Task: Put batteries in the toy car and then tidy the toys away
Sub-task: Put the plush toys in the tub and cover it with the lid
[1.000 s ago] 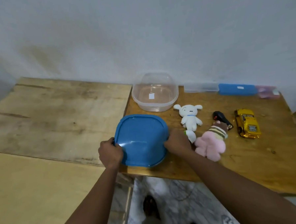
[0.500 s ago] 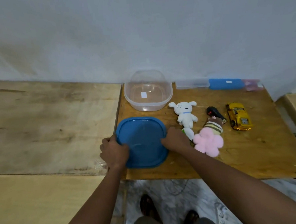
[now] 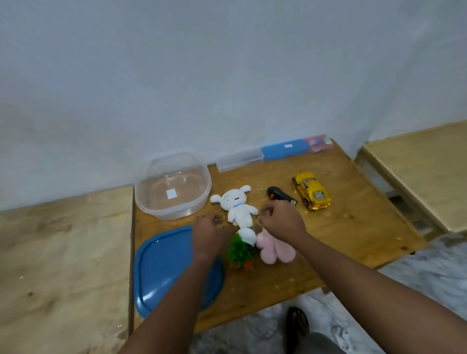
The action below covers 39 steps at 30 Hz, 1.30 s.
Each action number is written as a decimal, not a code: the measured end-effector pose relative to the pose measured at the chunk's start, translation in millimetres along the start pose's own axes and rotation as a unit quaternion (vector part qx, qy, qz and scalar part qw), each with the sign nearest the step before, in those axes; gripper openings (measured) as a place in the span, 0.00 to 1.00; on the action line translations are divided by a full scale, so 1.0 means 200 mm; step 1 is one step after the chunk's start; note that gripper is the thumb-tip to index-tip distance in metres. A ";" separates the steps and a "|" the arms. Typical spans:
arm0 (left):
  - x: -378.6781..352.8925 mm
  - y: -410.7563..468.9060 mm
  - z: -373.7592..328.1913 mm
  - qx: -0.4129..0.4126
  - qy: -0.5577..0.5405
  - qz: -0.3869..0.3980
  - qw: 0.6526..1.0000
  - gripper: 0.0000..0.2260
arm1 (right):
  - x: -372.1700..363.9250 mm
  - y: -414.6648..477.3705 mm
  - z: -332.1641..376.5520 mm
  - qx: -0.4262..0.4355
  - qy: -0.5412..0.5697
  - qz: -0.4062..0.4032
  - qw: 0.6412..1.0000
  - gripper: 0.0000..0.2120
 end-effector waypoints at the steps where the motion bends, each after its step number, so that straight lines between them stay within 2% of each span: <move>1: -0.03 0.02 -0.06 -0.004 0.002 0.016 1.000 0.22 | 0.05 0.02 -0.04 -0.008 -0.001 -0.006 1.000 0.11; 3: -0.09 0.08 -0.12 0.003 0.016 0.038 0.999 0.25 | 0.14 0.08 -0.10 -0.016 0.004 -0.017 1.000 0.11; 7: -0.15 0.19 -0.18 0.080 0.005 0.040 0.996 0.40 | 0.26 0.23 -0.19 -0.017 0.023 -0.033 0.999 0.11; 10: -0.19 0.26 -0.21 0.142 -0.016 0.038 0.989 0.45 | 0.28 0.37 -0.23 -0.017 0.015 -0.007 1.000 0.12; 15: -0.28 0.37 -0.21 0.222 -0.062 0.036 0.972 0.50 | 0.26 0.59 -0.28 -0.004 -0.024 0.056 0.998 0.21; 24: -0.37 0.39 -0.20 0.301 -0.077 -0.004 0.950 0.46 | 0.15 0.78 -0.33 0.012 -0.022 0.151 0.988 0.21; 27: -0.37 0.38 -0.22 0.297 -0.075 -0.017 0.952 0.48 | 0.11 0.80 -0.30 0.040 -0.043 0.175 0.983 0.25; 30: -0.36 0.37 -0.25 0.290 -0.075 -0.024 0.954 0.48 | 0.09 0.81 -0.28 0.064 -0.061 0.182 0.979 0.22; 34: -0.34 0.36 -0.25 0.278 -0.080 -0.046 0.956 0.44 | 0.09 0.81 -0.27 0.091 -0.073 0.171 0.978 0.17; 39: -0.31 0.36 -0.24 0.269 -0.075 -0.067 0.958 0.35 | 0.07 0.79 -0.29 0.090 -0.020 0.191 0.977 0.16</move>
Point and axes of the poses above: each hand's wrist, its own y-axis towards the middle knuckle, its own x-axis out of the back of the hand, z = x × y, the point moved 10 cm from there along y, towards the middle knuckle, and after that the axes turned 15 degrees about y, right-handed, at the moved point
